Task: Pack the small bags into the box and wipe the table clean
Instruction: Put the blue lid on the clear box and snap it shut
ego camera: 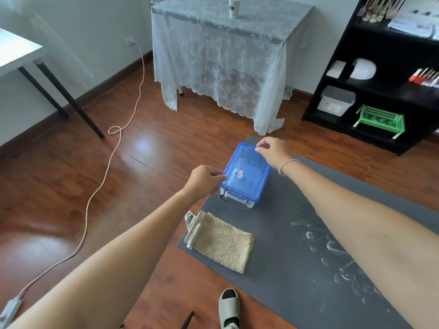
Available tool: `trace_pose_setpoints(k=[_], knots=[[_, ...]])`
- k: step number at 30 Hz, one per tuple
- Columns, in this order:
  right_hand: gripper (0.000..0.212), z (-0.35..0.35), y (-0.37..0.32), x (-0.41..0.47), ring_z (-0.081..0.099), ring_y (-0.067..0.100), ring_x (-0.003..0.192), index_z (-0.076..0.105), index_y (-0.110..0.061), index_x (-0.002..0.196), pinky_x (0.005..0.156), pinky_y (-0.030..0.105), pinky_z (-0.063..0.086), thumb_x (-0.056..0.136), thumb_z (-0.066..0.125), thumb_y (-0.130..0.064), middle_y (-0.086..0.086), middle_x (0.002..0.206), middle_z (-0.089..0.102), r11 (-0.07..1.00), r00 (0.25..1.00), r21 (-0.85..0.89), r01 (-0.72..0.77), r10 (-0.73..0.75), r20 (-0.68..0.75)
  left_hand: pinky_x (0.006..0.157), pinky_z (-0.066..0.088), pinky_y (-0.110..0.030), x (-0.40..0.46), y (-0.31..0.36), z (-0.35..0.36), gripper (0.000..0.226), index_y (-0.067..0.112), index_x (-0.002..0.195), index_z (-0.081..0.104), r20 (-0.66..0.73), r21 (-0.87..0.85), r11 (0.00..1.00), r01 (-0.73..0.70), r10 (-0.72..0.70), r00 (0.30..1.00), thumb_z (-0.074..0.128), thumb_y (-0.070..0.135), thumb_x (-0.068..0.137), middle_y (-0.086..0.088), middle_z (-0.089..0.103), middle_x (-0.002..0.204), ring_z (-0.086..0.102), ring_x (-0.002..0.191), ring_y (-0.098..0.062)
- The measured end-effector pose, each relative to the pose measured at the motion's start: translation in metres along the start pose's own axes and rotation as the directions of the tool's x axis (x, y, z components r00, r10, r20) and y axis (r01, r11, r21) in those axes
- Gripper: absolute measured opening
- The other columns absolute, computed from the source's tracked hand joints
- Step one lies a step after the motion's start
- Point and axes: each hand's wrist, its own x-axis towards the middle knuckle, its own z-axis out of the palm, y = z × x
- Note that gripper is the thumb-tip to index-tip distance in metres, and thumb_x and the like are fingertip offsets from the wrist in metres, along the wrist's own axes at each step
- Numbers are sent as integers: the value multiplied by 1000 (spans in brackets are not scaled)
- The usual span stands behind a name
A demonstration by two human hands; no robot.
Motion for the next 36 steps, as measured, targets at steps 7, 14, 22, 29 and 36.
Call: trace_pose_setpoints(k=[7, 14, 22, 29, 36], knots=[[12, 4, 8, -1, 51, 16, 78, 64, -9, 91, 53, 16, 34, 86, 58, -18, -10, 70, 52, 998, 999, 49, -49, 49, -6, 48, 52, -15, 4, 2, 0, 20, 10, 102, 66, 24, -75, 996, 55, -54, 998, 63, 20, 84, -1, 60, 61, 58, 48, -7], [42, -3, 15, 0, 55, 24, 92, 59, -10, 103, 76, 33, 43, 84, 59, -47, 8, 107, 60, 938, 942, 131, -321, 301, 149, 61, 48, -26, -2, -2, 4, 25, 22, 108, 63, -73, 73, 986, -150, 156, 985, 63, 20, 83, 5, 59, 85, 53, 56, -4], [72, -8, 17, -3, 55, 27, 100, 47, -7, 129, 96, 40, 46, 80, 56, -59, 16, 127, 56, 823, 828, 207, -529, 448, 336, 93, 44, -34, -8, -8, -3, 28, 25, 115, 63, 93, 549, 697, -461, 497, 863, 50, 29, 92, 6, 54, 135, 53, 110, -23], [51, -1, 14, -6, 55, 26, 112, 52, -6, 126, 100, 37, 43, 85, 63, -35, 11, 130, 57, 868, 927, 329, -373, 338, 161, 96, 45, -35, -4, -12, -15, 55, 29, 136, 41, 318, 657, 530, -536, 450, 834, 47, 53, 87, 20, 33, 148, 48, 121, -17], [18, 3, 19, -17, 57, 17, 86, 65, -14, 102, 71, 25, 38, 89, 53, -17, 5, 102, 69, 994, 999, 104, -46, 48, -19, 97, 44, -34, 2, -8, -17, 49, 27, 133, 46, 358, 656, 489, -575, 470, 807, 48, 48, 89, 18, 39, 146, 52, 120, -17]])
